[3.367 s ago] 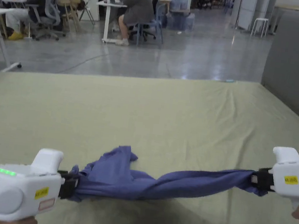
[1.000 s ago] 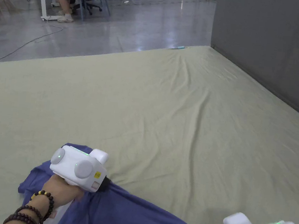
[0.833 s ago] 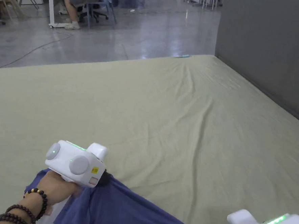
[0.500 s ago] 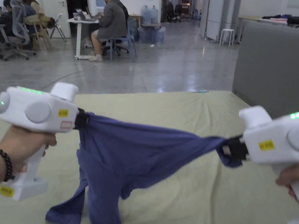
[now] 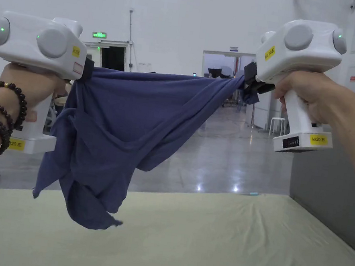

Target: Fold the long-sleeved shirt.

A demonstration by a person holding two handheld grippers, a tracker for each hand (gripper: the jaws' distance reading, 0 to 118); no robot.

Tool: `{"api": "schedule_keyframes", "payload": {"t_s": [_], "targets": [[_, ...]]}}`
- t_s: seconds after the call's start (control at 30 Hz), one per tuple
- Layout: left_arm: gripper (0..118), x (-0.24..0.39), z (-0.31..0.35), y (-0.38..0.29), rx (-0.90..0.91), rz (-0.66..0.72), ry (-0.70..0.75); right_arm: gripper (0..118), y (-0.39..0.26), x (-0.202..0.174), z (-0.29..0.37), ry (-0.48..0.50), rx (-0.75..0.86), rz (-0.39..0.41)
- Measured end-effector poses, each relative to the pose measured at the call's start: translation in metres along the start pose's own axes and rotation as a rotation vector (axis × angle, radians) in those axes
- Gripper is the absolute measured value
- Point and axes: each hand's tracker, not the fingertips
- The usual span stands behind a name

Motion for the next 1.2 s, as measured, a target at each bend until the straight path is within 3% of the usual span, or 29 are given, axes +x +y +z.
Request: {"api": "schedule_keyframes", "payload": {"t_s": [0.13, 0.37, 0.53, 0.7, 0.87, 0.97, 1.07, 1.2], "targets": [[2, 0.002, 0.0, 0.001, 0.107, 0.047, 0.001, 1, -0.004, 0.011, -0.004, -0.002, 0.034, -0.071], [2, 0.02, -0.028, -0.032, 0.02, -0.053, -0.028, 1, -0.032, 0.025, -0.029, -0.014, -0.004, -0.082], [2, 0.04, -0.063, -0.123, -0.128, -0.053, -0.062, 1, -0.11, 0.035, -0.073, -0.007, -0.122, -0.108], [2, 0.069, -0.081, -0.248, -0.311, -0.046, -0.104, 1, -0.226, 0.046, -0.12, -0.01, -0.295, -0.195], [2, 0.075, -0.076, -0.315, -0.394, -0.057, -0.127, 1, -0.296, 0.056, -0.132, -0.002, -0.372, -0.187], [2, 0.067, -0.044, -0.329, -0.362, -0.029, -0.159, 1, -0.324, 0.056, -0.102, 0.045, -0.337, -0.146], [2, 0.066, 0.009, -0.356, -0.36, -0.023, -0.161, 1, -0.37, 0.049, -0.056, 0.1, -0.347, -0.053], [2, 0.081, 0.083, -0.422, -0.486, -0.13, -0.178, 1, -0.449, 0.038, 0.001, 0.18, -0.433, -0.02]]}}
